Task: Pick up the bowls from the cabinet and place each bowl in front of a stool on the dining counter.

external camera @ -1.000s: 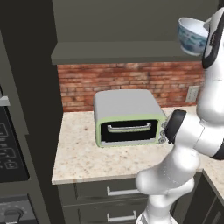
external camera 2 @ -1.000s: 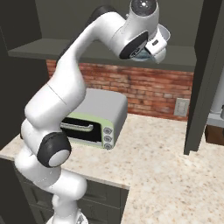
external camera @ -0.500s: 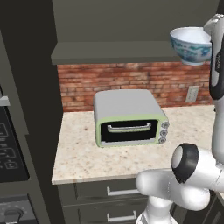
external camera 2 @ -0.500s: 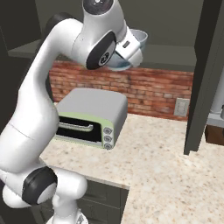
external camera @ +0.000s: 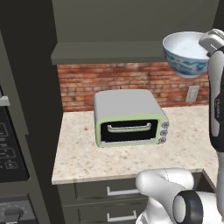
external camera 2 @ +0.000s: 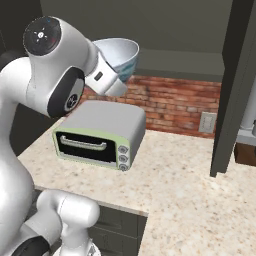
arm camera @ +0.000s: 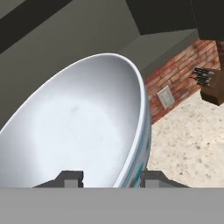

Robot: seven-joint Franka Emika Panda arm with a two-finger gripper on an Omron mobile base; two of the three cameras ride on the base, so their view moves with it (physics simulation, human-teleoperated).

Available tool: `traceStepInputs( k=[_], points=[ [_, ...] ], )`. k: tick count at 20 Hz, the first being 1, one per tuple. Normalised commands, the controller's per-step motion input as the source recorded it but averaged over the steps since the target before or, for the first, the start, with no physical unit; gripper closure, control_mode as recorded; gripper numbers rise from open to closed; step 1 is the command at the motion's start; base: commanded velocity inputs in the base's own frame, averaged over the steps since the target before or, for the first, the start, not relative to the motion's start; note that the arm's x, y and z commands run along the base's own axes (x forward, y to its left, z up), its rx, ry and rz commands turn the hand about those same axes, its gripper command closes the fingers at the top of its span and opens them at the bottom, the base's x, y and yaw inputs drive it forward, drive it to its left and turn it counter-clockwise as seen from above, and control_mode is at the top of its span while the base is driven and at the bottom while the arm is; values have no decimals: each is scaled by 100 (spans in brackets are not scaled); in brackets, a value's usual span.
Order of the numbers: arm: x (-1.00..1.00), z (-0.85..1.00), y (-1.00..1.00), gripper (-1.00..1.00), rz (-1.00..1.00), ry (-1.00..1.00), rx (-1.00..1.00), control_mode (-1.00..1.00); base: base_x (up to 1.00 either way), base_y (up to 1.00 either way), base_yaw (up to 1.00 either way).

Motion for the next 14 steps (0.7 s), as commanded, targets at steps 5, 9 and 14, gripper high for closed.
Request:
traceStepInputs(
  k=[5, 9, 14],
  points=[
    [-49, -7, 6, 100, 0, 0, 0, 100, -17, 0, 0],
    [0, 0, 0, 100, 0, 0, 0, 100, -83, 17, 1],
    [0, 0, 0, 100, 0, 0, 0, 100, -83, 46, 5]
  ],
)
